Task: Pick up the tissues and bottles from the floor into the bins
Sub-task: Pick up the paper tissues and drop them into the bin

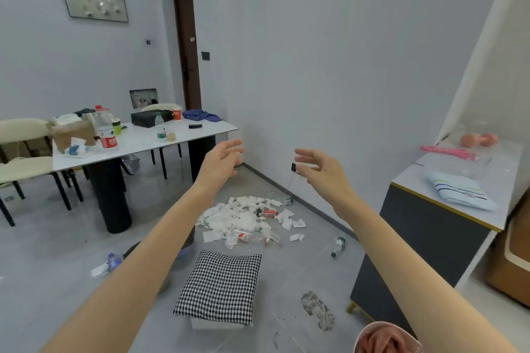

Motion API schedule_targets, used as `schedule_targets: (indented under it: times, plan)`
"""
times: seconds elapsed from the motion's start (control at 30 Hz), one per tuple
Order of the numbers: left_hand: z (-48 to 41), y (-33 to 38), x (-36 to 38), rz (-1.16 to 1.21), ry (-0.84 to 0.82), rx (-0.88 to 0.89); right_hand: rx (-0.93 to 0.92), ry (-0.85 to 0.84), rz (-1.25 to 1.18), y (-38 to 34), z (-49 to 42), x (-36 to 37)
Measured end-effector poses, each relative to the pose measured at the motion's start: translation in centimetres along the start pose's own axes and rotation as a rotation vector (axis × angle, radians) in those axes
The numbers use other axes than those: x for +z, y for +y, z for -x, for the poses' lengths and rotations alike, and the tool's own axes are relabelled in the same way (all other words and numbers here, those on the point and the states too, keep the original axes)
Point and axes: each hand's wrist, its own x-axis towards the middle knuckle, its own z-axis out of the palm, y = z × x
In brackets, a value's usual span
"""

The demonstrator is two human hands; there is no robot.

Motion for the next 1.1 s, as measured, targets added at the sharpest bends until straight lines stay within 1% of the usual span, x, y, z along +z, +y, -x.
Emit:
schedule_targets:
  times: [0.2, 0.37, 0.63, 0.87, 1.1]
  plan:
    - [-10.7, -2.8, 1.9, 0.001, -0.001, -0.026, 0.057, -0.005, -0.017, 3.2, -9.4, 1.2]
    - [-20.1, -4.7, 3.5, 0.006, -0.012, -0.038, 0.087, 0.026, -0.013, 6.6, -17.4, 1.3]
    - [-31.9, -8.2, 8.0, 0.031, -0.004, -0.109, 0.127, 0.024, 0.006, 12.4, -28.5, 0.8]
    - [-42.9, -13.2, 12.2, 0.016, 0.024, -0.148, 0.121, -0.025, 0.0, 19.7, -40.3, 0.0]
    - [-55.4, -16.8, 15.5, 0.025, 0.131, -0.233, 0.11, -0.141, 0.052, 25.0, -54.9, -1.4]
